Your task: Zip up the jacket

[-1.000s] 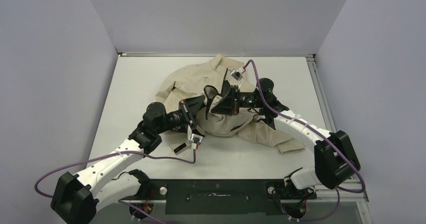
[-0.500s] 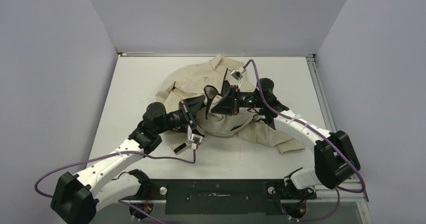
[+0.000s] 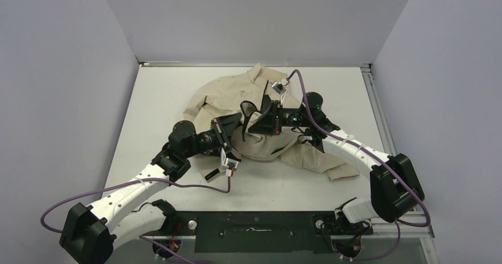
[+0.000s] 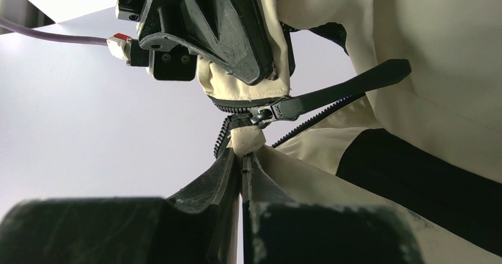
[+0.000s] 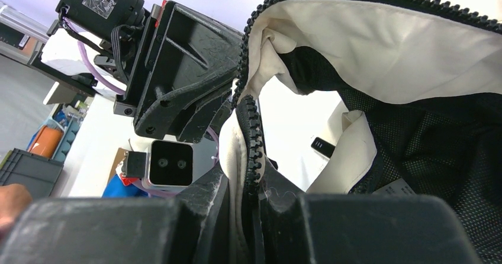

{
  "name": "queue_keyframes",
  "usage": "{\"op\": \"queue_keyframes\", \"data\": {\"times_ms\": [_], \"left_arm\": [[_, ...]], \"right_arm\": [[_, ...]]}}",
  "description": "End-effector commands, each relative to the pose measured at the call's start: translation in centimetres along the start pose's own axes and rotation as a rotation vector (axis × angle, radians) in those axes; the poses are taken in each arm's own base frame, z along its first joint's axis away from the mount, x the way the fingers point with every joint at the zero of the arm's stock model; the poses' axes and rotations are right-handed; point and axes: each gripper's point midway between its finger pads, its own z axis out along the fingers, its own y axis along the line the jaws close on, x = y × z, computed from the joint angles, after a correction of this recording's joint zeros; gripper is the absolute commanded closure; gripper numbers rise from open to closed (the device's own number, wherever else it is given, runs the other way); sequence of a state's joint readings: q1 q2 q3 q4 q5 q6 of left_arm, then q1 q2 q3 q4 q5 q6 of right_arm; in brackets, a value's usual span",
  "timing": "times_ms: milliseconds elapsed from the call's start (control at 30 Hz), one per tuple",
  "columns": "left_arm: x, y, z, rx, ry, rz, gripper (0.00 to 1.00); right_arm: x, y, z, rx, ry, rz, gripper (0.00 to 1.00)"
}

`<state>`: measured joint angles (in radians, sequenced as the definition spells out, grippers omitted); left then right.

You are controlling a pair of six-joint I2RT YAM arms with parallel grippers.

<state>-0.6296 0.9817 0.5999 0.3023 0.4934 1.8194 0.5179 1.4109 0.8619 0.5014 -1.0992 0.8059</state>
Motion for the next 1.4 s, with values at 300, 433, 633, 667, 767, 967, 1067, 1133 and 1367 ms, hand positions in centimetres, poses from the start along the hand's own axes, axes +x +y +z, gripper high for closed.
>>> {"op": "queue_keyframes", "data": {"times_ms": [300,433,633,667,767,967,1067,1133,1367], "left_arm": [[0.0,2.3,-0.5,-0.049,0.005,0.053,1.0],[-0.1,2.3,-0.5,-0.048,0.003,0.053,1.0],[-0.3,2.1,-0.4,-0.039,-0.011,0.053,1.0],[-0.4,2.1,-0.4,-0.038,-0.011,0.051,1.0],[-0.3,2.0,-0.4,-0.036,-0.011,0.051,1.0],[-0.5,2.1,-0.5,-0.03,-0.021,0.043,1.0],[-0.8,2.2,-0.7,-0.027,-0.037,0.033,1.0],[-1.1,2.2,-0.8,-0.022,-0.051,0.024,1.0],[-1.3,2.7,-0.8,-0.02,-0.064,0.003,1.0]], "right_arm": [[-2.9,2.4,-0.3,-0.059,-0.076,-0.115,0.95],[-3.0,2.7,-0.5,-0.07,-0.084,-0.114,0.95],[-3.0,3.1,-0.5,-0.092,-0.081,-0.119,0.95],[-2.9,3.2,-0.5,-0.096,-0.079,-0.119,0.95],[-2.6,3.3,-0.5,-0.103,-0.068,-0.117,0.95],[-2.3,3.2,-0.4,-0.112,-0.054,-0.124,0.95],[-2.0,3.0,-0.4,-0.107,-0.04,-0.131,0.95],[-2.0,2.8,-0.4,-0.101,-0.034,-0.135,0.95],[-0.7,2.5,0.2,-0.089,0.043,-0.168,0.95]]}}
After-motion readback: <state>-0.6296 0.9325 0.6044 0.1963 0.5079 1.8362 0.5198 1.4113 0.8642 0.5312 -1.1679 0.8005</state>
